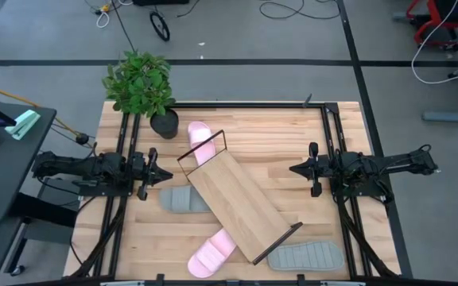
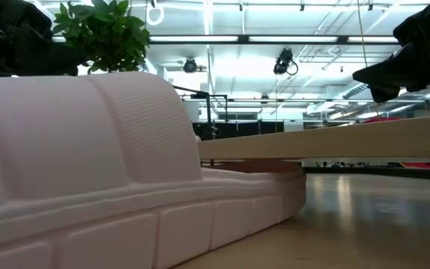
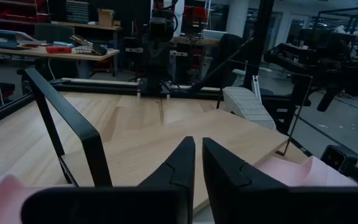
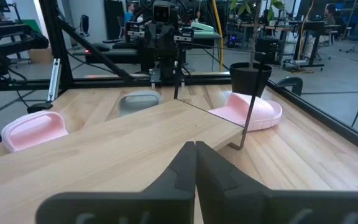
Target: Pick and place slides into the shelf
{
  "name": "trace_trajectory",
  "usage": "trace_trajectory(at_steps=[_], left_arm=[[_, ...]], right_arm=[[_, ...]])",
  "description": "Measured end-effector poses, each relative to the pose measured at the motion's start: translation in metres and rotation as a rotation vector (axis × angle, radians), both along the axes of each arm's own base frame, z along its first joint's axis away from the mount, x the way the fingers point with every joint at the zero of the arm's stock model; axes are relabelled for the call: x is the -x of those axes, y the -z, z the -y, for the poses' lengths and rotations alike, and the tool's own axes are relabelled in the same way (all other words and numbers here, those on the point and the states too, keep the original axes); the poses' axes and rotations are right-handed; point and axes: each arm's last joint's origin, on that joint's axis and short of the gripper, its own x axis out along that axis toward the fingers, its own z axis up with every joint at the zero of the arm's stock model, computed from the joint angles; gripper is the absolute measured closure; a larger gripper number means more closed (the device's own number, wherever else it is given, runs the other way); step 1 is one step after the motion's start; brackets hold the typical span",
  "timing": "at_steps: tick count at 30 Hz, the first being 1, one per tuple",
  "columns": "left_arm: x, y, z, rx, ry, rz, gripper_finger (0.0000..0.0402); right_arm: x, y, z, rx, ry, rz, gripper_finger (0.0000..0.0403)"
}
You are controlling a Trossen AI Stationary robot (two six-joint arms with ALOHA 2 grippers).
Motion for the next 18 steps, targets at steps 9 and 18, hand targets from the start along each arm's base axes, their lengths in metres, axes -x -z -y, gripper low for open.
trace_trajectory(at_steps=[9,18], left_arm=[[0.0000,-0.0002,0.0000,0.001,-0.001,0.001,0.0368],[0.0000,0.0000,0.0000,-0.056,-0.001,0.004,0.0370]], right_arm=[[0.0000,0.0001,0.0000,0.000,0.000,0.000,0.0393],[0.0000,0.0001,0.0000,0.000,0.000,0.000,0.0393]])
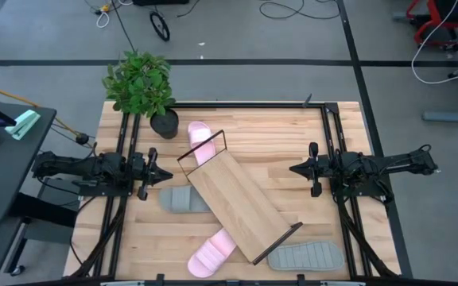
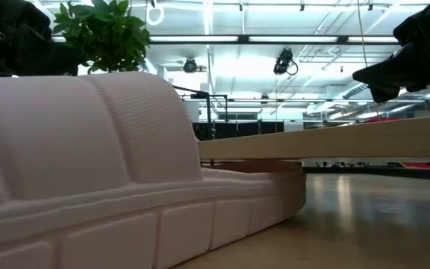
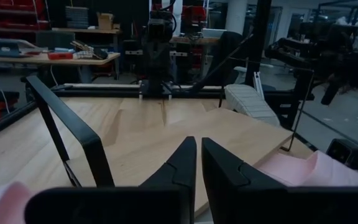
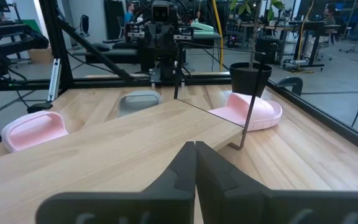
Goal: Pick and place slides into the shelf
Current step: Put the left gray slide on the shelf
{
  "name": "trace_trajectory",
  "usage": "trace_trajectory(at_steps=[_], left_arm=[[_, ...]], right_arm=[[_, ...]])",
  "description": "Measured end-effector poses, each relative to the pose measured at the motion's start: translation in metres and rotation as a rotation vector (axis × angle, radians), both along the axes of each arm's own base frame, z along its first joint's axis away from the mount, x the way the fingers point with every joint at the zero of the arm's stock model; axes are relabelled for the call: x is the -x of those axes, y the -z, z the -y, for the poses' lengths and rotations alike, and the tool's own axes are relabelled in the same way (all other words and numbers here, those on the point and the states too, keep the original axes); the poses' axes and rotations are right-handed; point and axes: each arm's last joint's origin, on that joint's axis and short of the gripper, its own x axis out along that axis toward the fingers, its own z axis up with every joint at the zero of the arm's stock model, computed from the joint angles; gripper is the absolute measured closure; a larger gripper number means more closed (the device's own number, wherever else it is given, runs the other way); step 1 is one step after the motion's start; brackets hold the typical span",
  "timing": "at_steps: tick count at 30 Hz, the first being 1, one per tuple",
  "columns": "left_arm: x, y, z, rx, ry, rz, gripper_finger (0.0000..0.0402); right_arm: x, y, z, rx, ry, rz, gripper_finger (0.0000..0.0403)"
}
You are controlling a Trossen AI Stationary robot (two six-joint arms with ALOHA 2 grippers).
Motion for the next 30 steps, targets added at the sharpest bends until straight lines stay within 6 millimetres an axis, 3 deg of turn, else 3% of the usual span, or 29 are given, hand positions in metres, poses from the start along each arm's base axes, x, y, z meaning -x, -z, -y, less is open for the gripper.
trace_trajectory(at_steps=[12,14,19,30], left_arm=[[0.000,-0.002,0.000,0.084,0.001,0.016,0.0377],[0.000,-0.006,0.000,0.132,0.000,0.047,0.0381],[0.003,-0.024,-0.003,0.377,-0.044,0.236,0.0385],[0.013,-0.047,-0.007,0.501,-0.074,0.508,0.0379]], right_arm=[[0.000,-0.001,0.000,-0.006,0.002,0.023,0.0393],[-0.001,-0.005,0.000,-0.087,0.011,0.067,0.0393],[0.000,-0.021,0.001,-0.489,0.031,0.254,0.0393],[0.005,-0.039,0.004,-0.818,0.013,0.477,0.0393]])
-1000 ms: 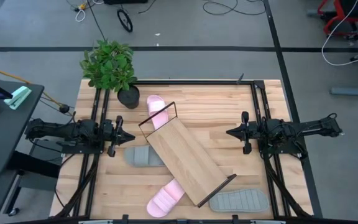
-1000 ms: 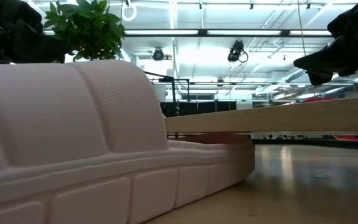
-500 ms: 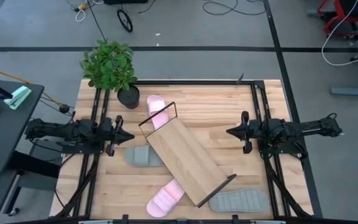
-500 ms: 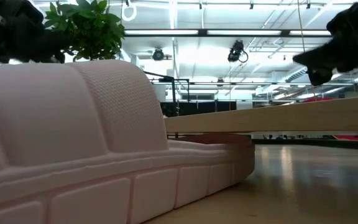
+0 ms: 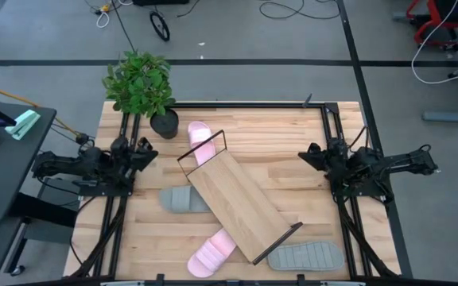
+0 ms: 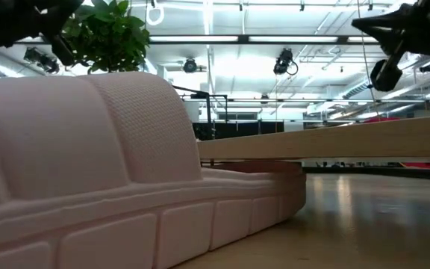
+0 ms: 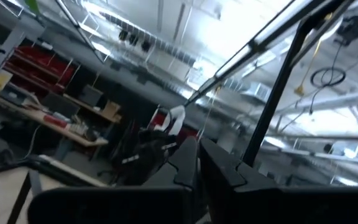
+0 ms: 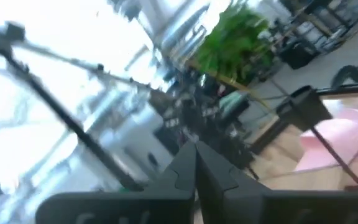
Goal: Pick and place slides into the shelf
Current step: Put the left gray slide on the shelf
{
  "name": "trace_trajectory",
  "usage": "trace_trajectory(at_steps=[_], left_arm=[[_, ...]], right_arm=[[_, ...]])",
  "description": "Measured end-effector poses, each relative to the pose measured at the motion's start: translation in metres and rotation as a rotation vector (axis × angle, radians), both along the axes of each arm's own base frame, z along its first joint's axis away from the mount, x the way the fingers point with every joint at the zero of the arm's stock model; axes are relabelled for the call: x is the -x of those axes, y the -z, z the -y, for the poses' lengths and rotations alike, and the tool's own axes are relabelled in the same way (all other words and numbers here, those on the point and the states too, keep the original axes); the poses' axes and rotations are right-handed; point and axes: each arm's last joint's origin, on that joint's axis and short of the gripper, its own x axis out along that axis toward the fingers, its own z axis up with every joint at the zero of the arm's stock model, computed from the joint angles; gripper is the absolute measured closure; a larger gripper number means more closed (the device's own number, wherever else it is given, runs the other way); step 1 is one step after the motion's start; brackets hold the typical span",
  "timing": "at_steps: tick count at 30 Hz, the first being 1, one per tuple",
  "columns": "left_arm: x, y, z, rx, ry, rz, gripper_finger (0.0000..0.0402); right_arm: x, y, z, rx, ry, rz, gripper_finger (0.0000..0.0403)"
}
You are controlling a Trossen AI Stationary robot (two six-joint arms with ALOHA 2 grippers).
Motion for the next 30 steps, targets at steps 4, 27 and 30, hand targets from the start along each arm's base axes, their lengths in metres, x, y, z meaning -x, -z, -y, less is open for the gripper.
trace_trajectory(at_steps=[4,27,30], left_arm=[[0.002,-0.003,-0.001,0.016,-0.019,0.030,0.0384],[0.011,-0.055,-0.001,0.026,0.015,-0.155,0.0386],[0.012,-0.069,-0.001,0.009,0.027,-0.217,0.0389]], right_arm=[[0.002,-0.004,0.003,-0.091,0.080,0.059,0.0393],[0.035,-0.147,0.004,0.000,-0.027,-0.297,0.0393],[0.041,-0.161,0.003,-0.046,-0.074,-0.409,0.0393]])
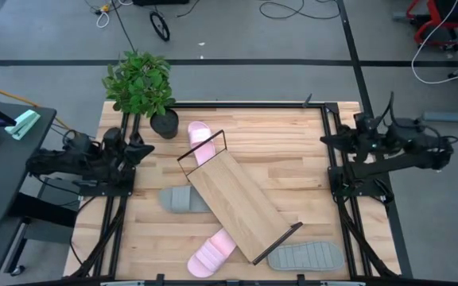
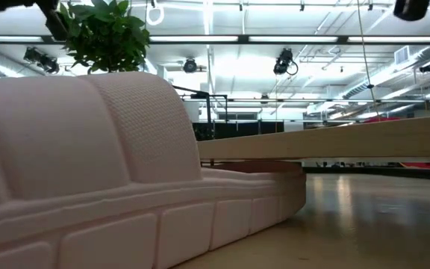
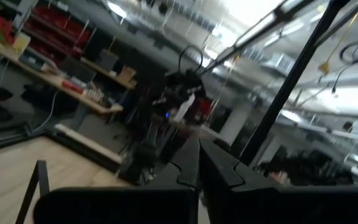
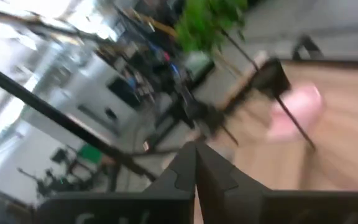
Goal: Pick and place slides into the shelf
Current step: Put the left gray slide on the shelf
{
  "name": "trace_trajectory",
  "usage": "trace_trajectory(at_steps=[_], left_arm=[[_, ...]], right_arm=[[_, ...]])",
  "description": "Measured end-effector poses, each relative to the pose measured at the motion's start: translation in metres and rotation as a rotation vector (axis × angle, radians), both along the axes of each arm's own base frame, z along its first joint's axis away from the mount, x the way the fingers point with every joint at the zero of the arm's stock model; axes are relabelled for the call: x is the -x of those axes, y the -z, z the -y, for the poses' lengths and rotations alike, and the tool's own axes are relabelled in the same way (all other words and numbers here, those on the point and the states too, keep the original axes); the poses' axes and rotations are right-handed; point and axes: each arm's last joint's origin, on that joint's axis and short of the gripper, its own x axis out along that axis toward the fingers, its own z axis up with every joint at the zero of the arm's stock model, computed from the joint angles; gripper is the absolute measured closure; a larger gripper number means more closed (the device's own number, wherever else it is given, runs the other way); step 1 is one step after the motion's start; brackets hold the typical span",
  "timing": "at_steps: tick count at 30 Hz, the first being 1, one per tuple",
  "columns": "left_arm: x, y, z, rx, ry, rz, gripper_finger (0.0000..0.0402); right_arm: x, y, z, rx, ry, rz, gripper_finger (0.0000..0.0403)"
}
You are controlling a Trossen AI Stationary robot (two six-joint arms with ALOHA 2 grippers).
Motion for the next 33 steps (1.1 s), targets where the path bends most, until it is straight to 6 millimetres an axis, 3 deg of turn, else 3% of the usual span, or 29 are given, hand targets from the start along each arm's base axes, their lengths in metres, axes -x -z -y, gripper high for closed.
trace_trajectory(at_steps=[7,16,25,33], left_arm=[[-0.008,-0.033,0.001,-0.035,0.012,-0.085,0.0385],[-0.039,-0.063,0.005,-0.126,-0.004,-0.238,0.0390],[-0.072,-0.065,0.008,-0.189,-0.028,-0.506,0.0377],[-0.089,-0.058,0.009,-0.190,-0.031,-0.573,0.0385]], right_arm=[[-0.004,-0.017,-0.003,-0.076,-0.075,-0.179,0.0393],[-0.043,-0.012,-0.008,0.009,-0.083,-0.318,0.0393],[-0.086,0.000,-0.007,0.139,-0.055,-0.429,0.0393],[-0.106,-0.001,0.002,0.195,-0.059,-0.397,0.0393]])
